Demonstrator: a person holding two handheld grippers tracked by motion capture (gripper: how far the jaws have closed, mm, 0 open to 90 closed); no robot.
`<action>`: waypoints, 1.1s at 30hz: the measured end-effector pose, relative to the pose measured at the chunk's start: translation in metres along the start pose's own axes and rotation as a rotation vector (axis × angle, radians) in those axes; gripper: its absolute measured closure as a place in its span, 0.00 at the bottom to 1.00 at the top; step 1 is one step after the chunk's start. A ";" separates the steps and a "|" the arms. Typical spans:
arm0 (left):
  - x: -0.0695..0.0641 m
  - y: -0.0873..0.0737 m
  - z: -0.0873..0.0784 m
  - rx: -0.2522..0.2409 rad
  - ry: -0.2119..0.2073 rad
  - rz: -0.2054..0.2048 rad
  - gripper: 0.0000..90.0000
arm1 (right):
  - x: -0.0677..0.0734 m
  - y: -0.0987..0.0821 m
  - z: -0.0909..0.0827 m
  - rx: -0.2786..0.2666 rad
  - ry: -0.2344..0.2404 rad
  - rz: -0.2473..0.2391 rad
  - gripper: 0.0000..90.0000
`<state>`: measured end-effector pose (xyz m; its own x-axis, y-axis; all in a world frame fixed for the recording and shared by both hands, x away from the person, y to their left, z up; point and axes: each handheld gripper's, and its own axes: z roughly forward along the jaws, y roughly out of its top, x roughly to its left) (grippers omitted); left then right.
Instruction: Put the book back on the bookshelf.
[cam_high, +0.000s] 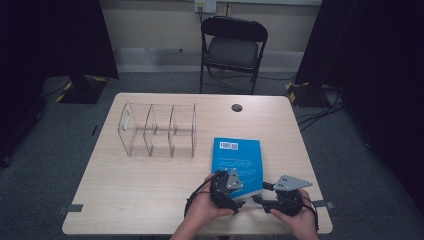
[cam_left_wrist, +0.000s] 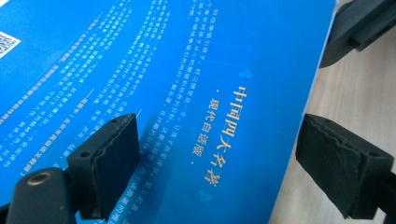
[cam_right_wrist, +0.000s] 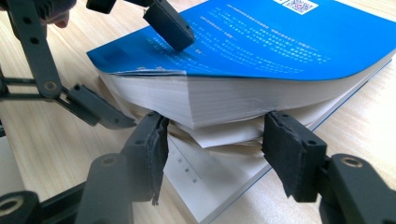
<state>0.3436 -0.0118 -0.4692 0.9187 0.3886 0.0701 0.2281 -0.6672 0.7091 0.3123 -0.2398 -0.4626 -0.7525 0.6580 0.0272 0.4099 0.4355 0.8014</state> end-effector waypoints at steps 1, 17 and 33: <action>0.000 0.000 0.001 -0.001 0.001 0.000 0.14 | 0.000 0.001 0.000 -0.002 0.000 0.000 0.46; -0.001 0.006 0.011 0.009 0.045 0.004 0.08 | -0.001 0.003 0.000 -0.003 0.002 0.000 0.46; -0.004 0.007 0.020 -0.017 0.078 0.014 0.03 | -0.002 0.004 -0.001 -0.007 0.011 0.011 0.46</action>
<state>0.3476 -0.0304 -0.4784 0.8936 0.4282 0.1344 0.2092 -0.6625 0.7192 0.3150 -0.2393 -0.4588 -0.7535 0.6561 0.0425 0.4146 0.4240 0.8052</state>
